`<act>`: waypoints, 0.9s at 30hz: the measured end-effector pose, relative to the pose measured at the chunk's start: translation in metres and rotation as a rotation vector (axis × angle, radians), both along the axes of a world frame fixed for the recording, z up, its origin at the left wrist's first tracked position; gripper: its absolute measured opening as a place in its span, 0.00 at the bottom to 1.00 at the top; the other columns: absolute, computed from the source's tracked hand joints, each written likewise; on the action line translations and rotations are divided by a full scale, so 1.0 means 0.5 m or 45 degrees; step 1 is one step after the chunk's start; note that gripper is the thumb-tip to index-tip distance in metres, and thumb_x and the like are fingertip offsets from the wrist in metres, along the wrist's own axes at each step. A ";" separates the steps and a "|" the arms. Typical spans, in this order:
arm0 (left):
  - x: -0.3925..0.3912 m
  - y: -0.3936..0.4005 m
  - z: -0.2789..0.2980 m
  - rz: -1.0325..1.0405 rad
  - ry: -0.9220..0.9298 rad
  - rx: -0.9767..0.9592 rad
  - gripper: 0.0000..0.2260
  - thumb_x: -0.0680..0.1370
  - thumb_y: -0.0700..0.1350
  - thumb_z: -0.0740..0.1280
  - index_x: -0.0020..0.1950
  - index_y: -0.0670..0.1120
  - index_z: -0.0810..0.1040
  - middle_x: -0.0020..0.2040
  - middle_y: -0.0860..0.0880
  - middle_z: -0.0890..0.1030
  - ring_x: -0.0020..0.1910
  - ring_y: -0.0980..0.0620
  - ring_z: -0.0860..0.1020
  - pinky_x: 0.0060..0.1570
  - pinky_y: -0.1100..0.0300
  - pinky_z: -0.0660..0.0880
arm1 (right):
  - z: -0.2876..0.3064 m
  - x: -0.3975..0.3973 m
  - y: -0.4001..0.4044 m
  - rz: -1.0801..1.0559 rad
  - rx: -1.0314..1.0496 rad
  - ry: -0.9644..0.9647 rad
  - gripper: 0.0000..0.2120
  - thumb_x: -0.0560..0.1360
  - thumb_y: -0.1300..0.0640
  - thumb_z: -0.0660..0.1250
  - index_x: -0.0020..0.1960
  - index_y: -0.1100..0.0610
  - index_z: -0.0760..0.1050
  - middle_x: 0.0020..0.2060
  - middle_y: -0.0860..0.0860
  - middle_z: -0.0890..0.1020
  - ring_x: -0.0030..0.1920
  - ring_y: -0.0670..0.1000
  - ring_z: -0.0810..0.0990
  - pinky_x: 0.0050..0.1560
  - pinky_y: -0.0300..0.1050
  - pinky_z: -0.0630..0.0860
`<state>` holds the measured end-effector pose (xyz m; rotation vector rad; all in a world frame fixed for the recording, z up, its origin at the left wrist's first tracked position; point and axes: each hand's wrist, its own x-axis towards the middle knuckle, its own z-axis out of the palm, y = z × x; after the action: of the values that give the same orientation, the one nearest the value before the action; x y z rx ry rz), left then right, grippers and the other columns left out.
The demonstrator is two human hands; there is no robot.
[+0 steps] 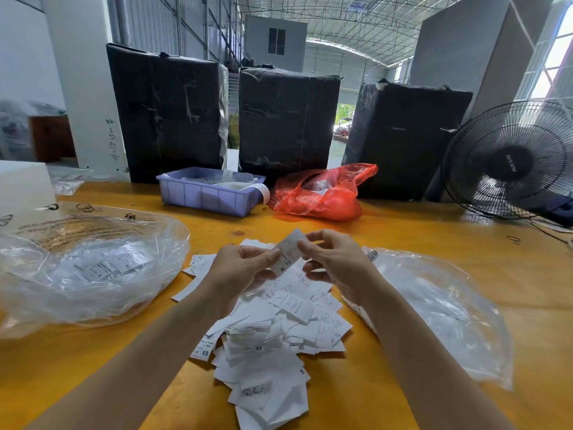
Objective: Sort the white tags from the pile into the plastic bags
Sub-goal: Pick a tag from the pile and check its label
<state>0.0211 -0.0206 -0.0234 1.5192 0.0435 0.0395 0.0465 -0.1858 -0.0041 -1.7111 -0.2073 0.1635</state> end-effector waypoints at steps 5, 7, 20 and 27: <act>0.003 -0.004 -0.004 0.096 0.045 -0.136 0.08 0.74 0.45 0.70 0.41 0.41 0.81 0.31 0.49 0.82 0.31 0.55 0.79 0.31 0.63 0.75 | -0.001 -0.010 0.008 0.009 0.005 -0.146 0.09 0.72 0.65 0.71 0.52 0.63 0.77 0.33 0.55 0.81 0.29 0.48 0.80 0.31 0.39 0.78; 0.005 -0.004 -0.008 0.170 0.028 -0.134 0.08 0.73 0.47 0.70 0.40 0.42 0.81 0.34 0.47 0.81 0.35 0.51 0.78 0.32 0.60 0.74 | -0.006 -0.018 0.022 0.040 -0.100 -0.190 0.07 0.71 0.65 0.72 0.49 0.64 0.77 0.32 0.54 0.81 0.28 0.48 0.80 0.31 0.38 0.77; -0.004 -0.007 -0.003 0.109 0.081 -0.127 0.10 0.73 0.51 0.70 0.35 0.49 0.85 0.32 0.49 0.80 0.39 0.48 0.76 0.39 0.56 0.71 | -0.014 -0.017 0.038 -0.001 -0.145 -0.246 0.09 0.73 0.56 0.71 0.44 0.61 0.76 0.35 0.54 0.82 0.33 0.48 0.81 0.35 0.37 0.76; -0.004 -0.006 0.000 -0.012 0.149 -0.161 0.14 0.76 0.52 0.66 0.52 0.43 0.81 0.39 0.45 0.78 0.38 0.49 0.76 0.40 0.57 0.73 | -0.014 -0.018 0.030 -0.023 -0.054 -0.191 0.06 0.70 0.64 0.73 0.44 0.64 0.77 0.33 0.54 0.83 0.31 0.48 0.82 0.34 0.37 0.76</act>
<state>0.0193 -0.0233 -0.0235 1.3938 0.1305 -0.0589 0.0375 -0.1707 -0.0114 -1.7682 -0.3009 0.0260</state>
